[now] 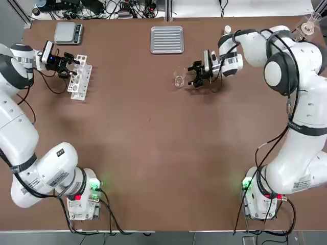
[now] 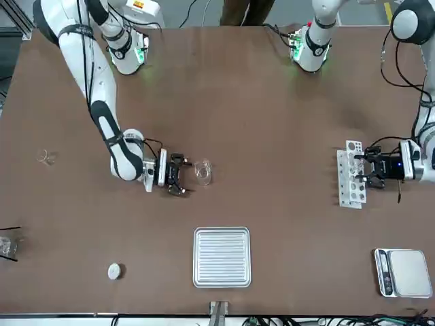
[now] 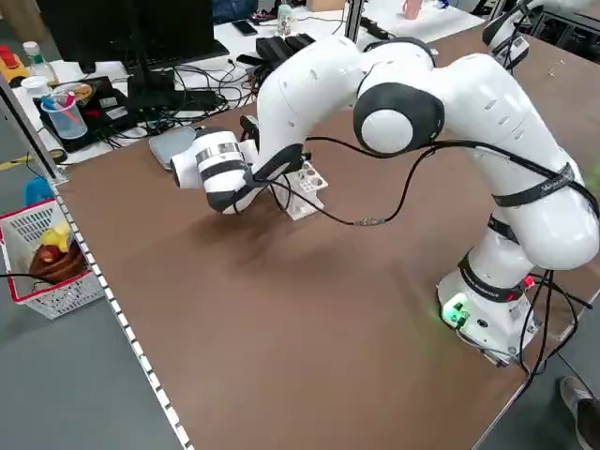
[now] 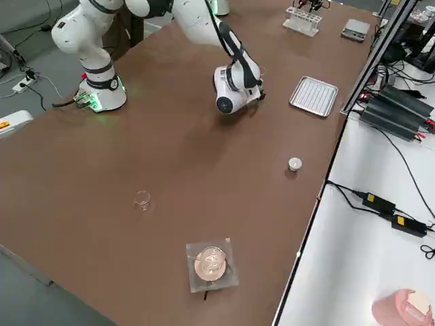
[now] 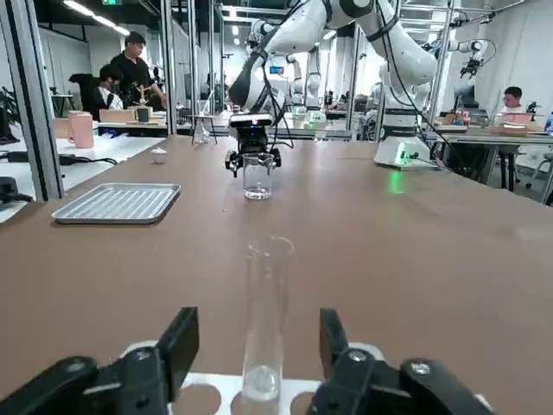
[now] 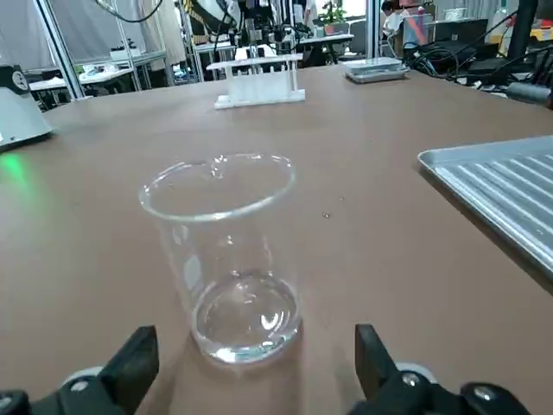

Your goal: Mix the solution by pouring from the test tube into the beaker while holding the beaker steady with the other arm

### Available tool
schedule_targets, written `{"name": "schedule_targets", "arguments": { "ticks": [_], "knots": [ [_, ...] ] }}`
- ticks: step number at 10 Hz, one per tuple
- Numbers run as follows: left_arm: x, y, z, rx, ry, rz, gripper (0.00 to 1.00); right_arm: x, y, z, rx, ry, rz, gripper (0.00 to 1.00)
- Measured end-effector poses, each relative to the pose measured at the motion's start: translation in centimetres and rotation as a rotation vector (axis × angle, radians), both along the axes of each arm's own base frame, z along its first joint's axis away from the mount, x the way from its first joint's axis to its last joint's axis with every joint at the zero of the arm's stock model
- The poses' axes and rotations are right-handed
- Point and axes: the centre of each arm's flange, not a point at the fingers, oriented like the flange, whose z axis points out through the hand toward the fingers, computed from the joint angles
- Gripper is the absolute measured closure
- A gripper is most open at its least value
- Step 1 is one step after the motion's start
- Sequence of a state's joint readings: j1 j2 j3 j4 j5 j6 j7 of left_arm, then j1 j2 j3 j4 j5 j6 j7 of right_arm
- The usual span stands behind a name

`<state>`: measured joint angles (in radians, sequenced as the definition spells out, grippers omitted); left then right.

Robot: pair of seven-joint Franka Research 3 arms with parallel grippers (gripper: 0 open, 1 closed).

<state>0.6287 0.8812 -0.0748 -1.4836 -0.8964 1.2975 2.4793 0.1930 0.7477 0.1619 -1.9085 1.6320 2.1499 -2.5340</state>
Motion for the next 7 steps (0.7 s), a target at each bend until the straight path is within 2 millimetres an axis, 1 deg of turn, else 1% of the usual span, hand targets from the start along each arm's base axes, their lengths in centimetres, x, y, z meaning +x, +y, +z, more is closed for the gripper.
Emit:
{"name": "schedule_targets", "arguments": {
  "ticks": [1, 2, 3, 4, 5, 7],
  "knots": [
    [0.12, 0.00, 0.09, -0.008, -0.005, 0.010, 0.45, -0.15, 0.45, 0.01, 0.004, 0.003, -0.006, 0.00],
    [0.15, 0.04, 0.08, -0.014, -0.007, 0.017, 0.49, -0.16, 0.58, -0.02, 0.001, 0.005, -0.017, 0.00],
    [0.12, 0.01, -0.15, -0.020, -0.005, 0.021, 0.57, -0.13, 0.54, -0.06, -0.003, 0.006, -0.028, 0.00],
    [0.09, -0.10, -0.44, -0.026, -0.003, 0.021, 0.60, -0.16, 0.58, -0.09, -0.003, 0.007, -0.031, 0.00],
    [0.09, -0.19, -0.60, -0.029, -0.002, 0.021, 0.68, -0.26, 0.73, -0.18, 0.000, 0.011, -0.035, 0.00],
    [0.09, -0.26, -0.57, -0.032, -0.003, 0.019, 0.78, -0.79, 1.00, -0.60, -0.006, 0.021, -0.032, 0.00]
  ]
}}
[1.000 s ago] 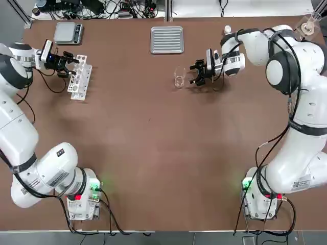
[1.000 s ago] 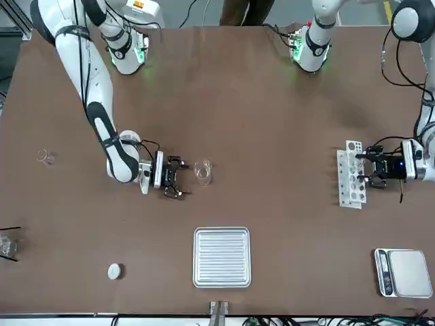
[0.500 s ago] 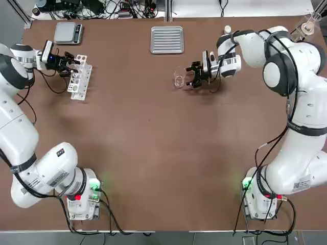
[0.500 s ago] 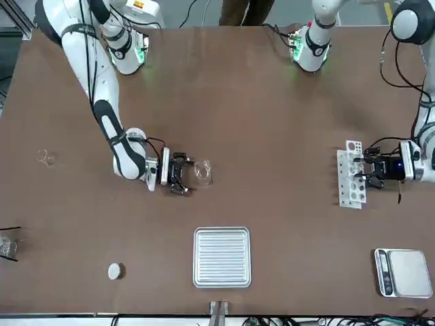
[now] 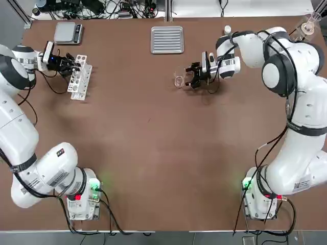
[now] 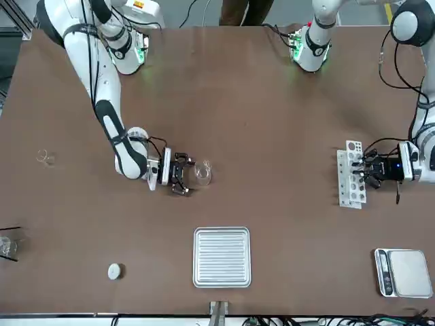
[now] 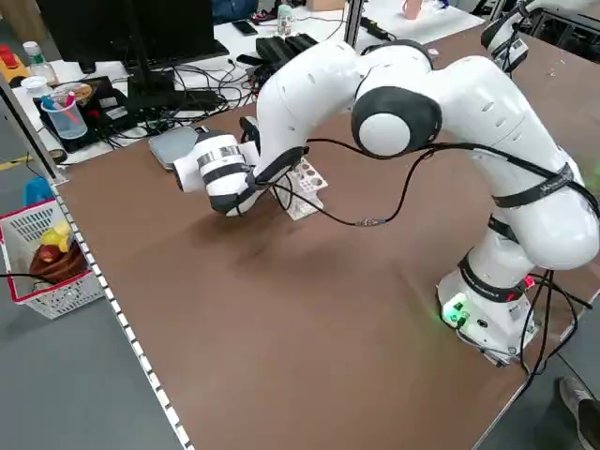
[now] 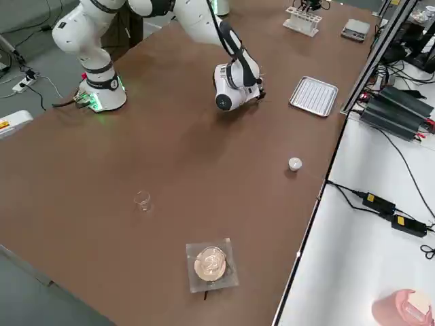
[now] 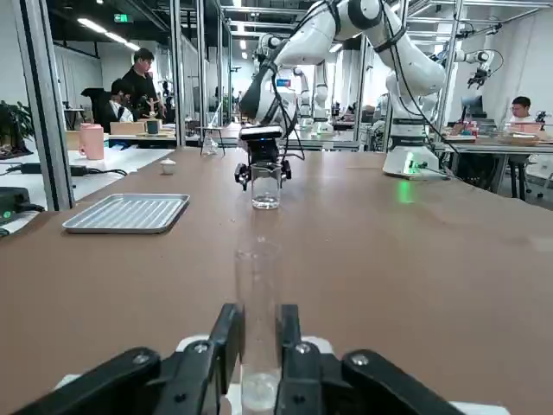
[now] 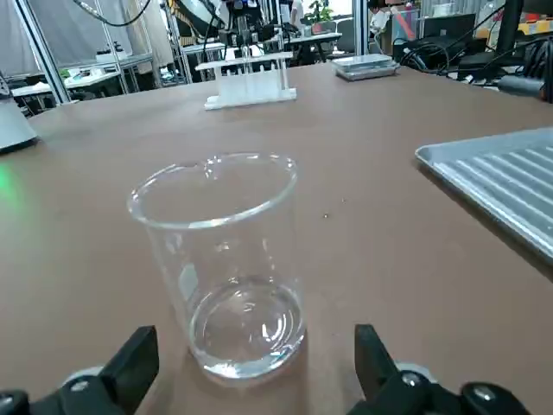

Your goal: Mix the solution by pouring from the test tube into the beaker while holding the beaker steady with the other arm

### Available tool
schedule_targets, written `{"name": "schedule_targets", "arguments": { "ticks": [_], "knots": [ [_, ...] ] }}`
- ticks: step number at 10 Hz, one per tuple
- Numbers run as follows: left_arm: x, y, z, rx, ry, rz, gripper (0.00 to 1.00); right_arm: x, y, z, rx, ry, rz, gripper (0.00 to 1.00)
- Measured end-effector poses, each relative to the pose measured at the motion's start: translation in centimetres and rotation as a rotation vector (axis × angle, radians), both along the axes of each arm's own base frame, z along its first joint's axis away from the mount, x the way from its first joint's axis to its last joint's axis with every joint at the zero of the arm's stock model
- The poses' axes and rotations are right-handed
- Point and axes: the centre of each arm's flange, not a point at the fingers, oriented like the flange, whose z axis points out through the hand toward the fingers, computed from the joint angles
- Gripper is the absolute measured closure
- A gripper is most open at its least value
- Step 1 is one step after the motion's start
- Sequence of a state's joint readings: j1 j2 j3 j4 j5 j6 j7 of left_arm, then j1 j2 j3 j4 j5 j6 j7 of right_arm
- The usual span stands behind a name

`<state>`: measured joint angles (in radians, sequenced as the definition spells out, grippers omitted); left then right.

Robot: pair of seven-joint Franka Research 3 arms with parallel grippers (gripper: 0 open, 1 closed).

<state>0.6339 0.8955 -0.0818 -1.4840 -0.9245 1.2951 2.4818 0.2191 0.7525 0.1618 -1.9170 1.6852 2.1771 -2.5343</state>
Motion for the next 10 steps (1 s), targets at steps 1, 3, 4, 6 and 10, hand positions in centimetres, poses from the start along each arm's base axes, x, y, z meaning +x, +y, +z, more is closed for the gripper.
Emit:
{"name": "schedule_targets", "arguments": {
  "ticks": [1, 3, 4, 6, 10],
  "knots": [
    [0.0, 0.0, 0.0, -0.001, 0.000, 0.000, 0.78, -0.5, 0.2, -0.3, -0.002, 0.008, 0.005, 0.00],
    [0.0, -0.1, 0.1, -0.008, 0.000, -0.005, 0.78, -1.3, 0.7, -0.6, -0.002, 0.022, 0.013, 0.00],
    [0.0, -0.2, 0.3, -0.015, -0.002, -0.011, 0.78, -1.5, 1.1, -0.6, 0.003, 0.026, 0.009, 0.00],
    [0.0, -0.2, 0.7, -0.026, -0.005, -0.022, 0.78, -1.7, 1.5, -0.6, 0.013, 0.030, -0.003, 0.00],
    [0.3, 0.1, 2.1, -0.025, -0.025, -0.030, 0.78, -1.9, 2.2, -0.6, 0.014, 0.031, -0.008, 0.00]
  ]
}}
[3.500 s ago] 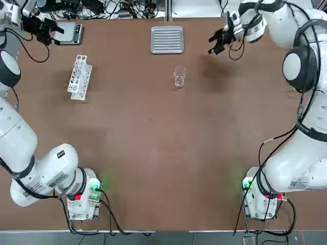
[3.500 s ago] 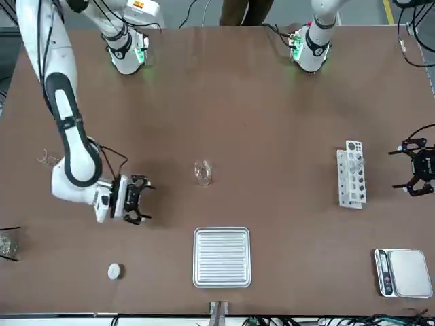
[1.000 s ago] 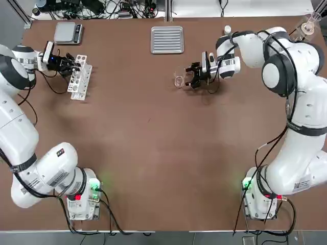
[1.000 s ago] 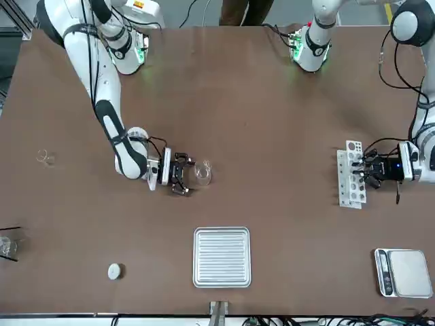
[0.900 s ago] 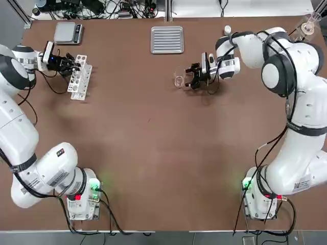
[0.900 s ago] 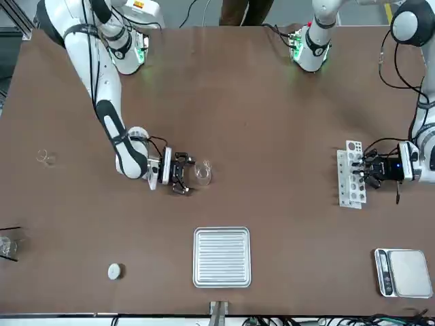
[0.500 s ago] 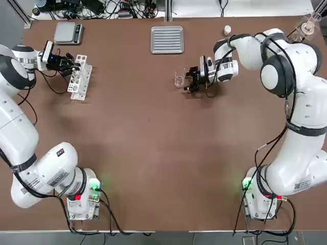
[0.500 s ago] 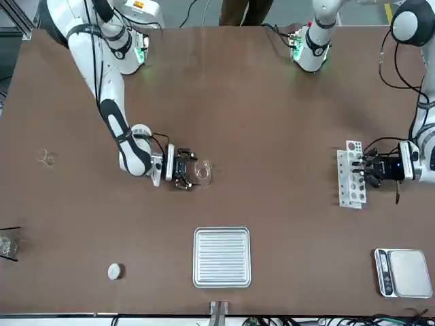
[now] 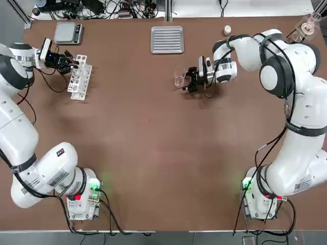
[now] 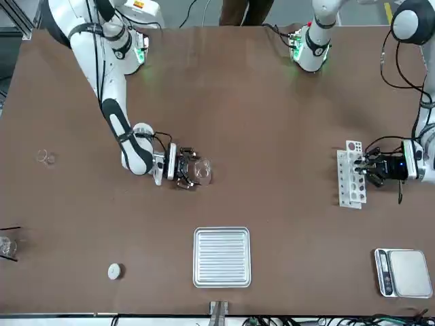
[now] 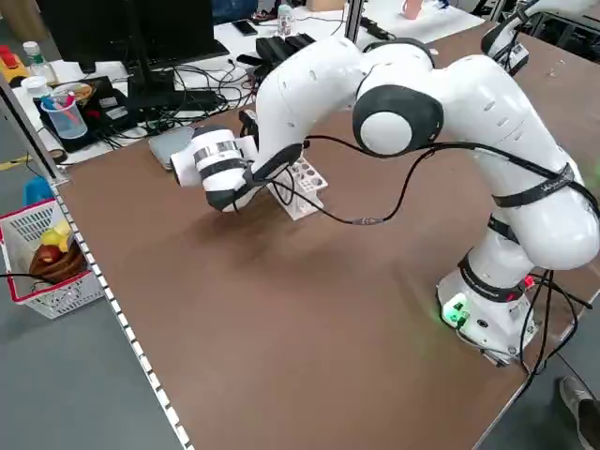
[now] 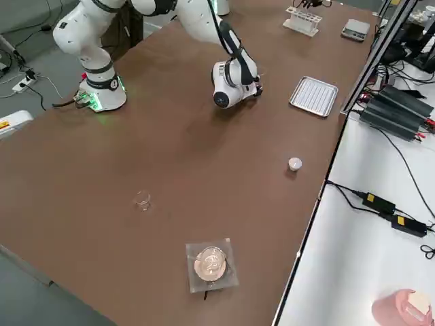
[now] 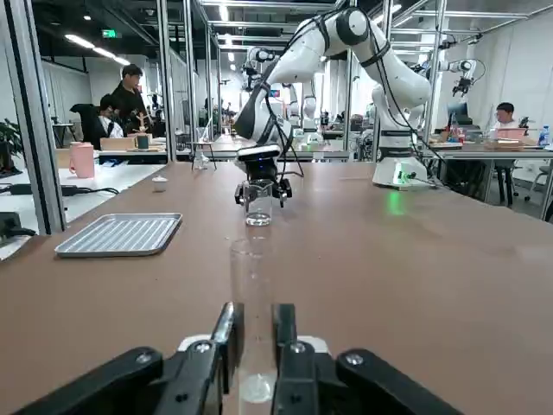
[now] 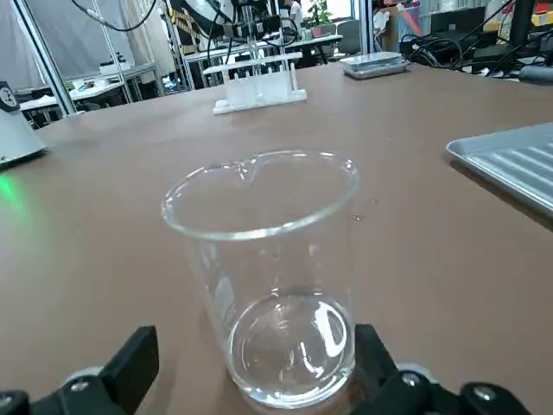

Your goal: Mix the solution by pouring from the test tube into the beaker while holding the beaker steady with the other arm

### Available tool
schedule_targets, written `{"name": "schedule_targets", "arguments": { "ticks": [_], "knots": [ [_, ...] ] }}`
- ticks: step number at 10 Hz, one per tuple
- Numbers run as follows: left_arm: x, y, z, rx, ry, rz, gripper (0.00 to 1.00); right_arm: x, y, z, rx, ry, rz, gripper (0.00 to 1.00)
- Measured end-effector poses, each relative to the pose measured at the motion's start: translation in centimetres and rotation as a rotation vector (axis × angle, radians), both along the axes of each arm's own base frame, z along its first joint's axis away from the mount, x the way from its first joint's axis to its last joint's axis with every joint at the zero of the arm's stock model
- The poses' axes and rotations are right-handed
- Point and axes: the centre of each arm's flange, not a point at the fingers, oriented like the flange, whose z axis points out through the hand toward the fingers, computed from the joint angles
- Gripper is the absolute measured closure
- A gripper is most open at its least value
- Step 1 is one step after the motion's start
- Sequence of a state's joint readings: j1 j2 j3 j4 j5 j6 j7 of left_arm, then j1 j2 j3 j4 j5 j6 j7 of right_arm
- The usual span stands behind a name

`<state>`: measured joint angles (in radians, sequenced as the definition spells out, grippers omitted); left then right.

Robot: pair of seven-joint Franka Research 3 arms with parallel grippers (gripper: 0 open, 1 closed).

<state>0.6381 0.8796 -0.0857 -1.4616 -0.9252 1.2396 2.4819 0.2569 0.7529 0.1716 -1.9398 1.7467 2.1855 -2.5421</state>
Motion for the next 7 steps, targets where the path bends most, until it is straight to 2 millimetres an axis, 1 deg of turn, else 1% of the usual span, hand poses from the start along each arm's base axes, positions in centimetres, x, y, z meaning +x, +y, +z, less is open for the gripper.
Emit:
{"name": "schedule_targets", "arguments": {
  "ticks": [3, 7],
  "knots": [
    [0.1, 0.2, 1.7, 0.000, -0.017, -0.010, 0.78, 0.0, 0.7, 0.3, 0.004, -0.005, -0.004, 0.00],
    [0.2, 0.0, 2.1, -0.005, -0.022, -0.018, 0.78, -0.1, 1.4, 0.3, -0.011, -0.011, 0.000, 0.01]
  ]
}}
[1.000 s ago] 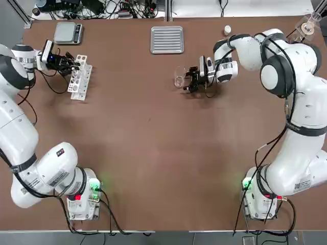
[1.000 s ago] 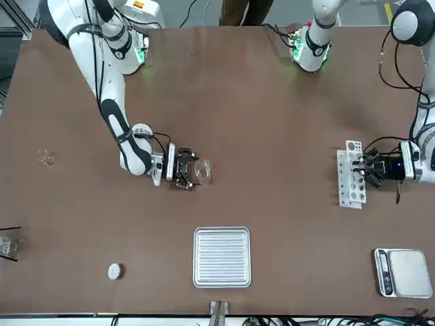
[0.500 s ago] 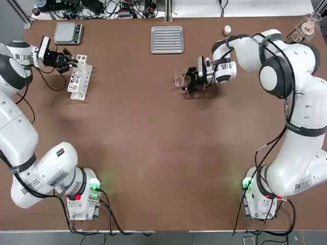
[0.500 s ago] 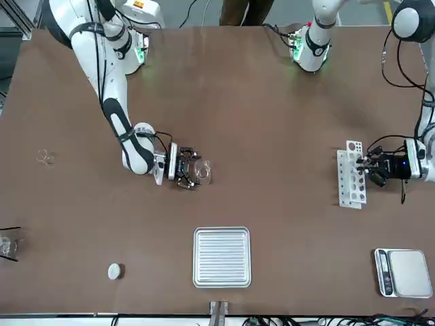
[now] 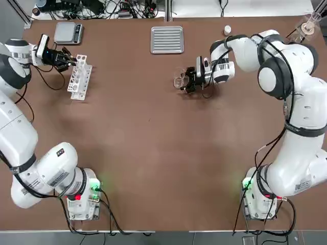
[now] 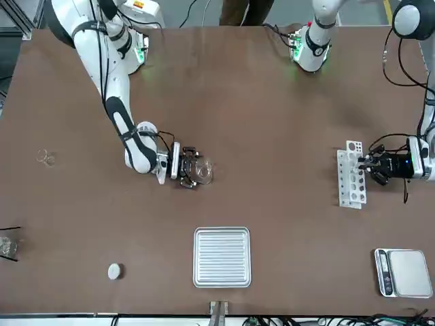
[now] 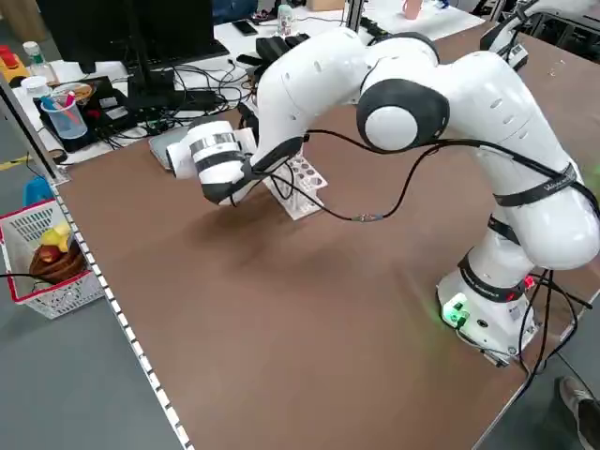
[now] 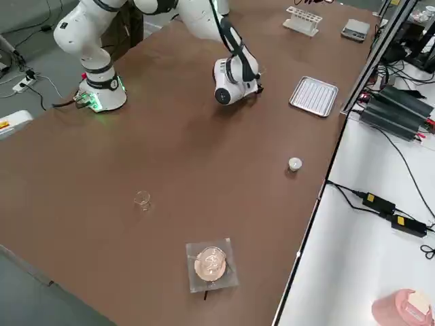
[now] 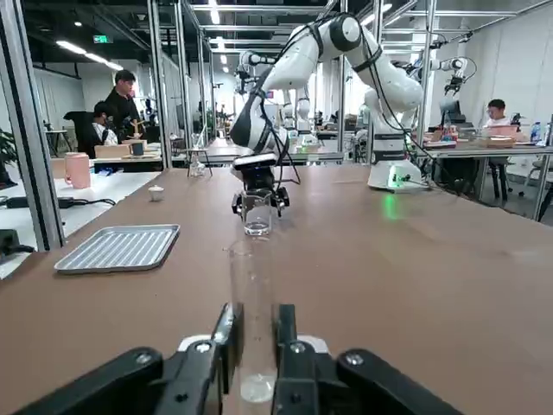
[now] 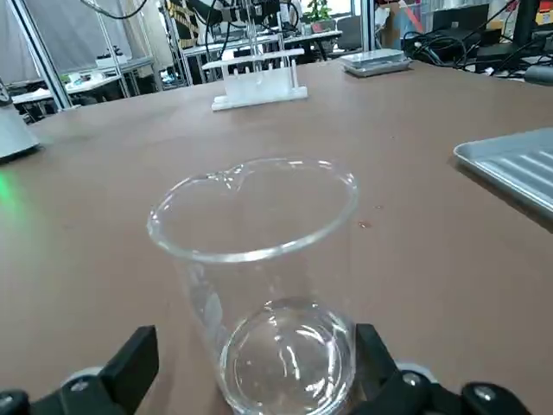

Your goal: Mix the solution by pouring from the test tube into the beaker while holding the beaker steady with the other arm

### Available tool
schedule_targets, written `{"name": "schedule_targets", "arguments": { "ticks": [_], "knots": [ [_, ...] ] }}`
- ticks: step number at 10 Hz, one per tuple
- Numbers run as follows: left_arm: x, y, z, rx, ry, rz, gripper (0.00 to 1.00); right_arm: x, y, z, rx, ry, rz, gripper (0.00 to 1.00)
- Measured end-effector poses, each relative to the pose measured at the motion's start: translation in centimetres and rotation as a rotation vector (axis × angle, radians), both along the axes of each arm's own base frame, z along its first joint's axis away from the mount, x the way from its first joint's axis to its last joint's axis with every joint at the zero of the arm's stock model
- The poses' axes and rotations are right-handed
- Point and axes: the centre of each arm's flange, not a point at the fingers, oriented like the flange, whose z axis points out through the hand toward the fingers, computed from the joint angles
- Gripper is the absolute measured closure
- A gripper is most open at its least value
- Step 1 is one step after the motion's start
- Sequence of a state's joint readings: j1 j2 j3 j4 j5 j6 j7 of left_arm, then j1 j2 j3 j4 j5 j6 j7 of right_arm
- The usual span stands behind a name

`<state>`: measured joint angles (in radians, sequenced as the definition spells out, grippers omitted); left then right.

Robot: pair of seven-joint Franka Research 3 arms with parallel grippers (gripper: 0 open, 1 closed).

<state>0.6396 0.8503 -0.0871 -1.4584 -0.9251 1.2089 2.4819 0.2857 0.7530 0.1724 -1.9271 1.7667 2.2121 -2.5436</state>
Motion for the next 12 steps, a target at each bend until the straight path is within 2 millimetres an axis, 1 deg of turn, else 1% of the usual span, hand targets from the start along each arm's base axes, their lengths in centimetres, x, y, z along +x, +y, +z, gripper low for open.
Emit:
{"name": "schedule_targets", "arguments": {
  "ticks": [3, 6, 9, 12],
  "knots": [
    [0.1, 0.0, 1.8, 0.003, -0.015, -0.014, 0.78, -0.1, 0.2, 0.0, -0.002, -0.001, 0.002, 0.01],
    [0.0, -0.1, 2.9, 0.008, -0.022, -0.018, 0.78, -0.2, 0.5, 0.1, -0.004, -0.004, 0.005, 0.01],
    [-0.2, -0.4, 4.4, 0.015, -0.030, -0.024, 0.78, -0.3, 0.6, 0.0, -0.003, -0.003, 0.007, 0.01],
    [0.1, -0.8, 5.8, 0.027, -0.050, -0.030, 0.78, -0.6, 0.6, -0.3, -0.004, 0.000, 0.012, 0.01]
  ]
}}
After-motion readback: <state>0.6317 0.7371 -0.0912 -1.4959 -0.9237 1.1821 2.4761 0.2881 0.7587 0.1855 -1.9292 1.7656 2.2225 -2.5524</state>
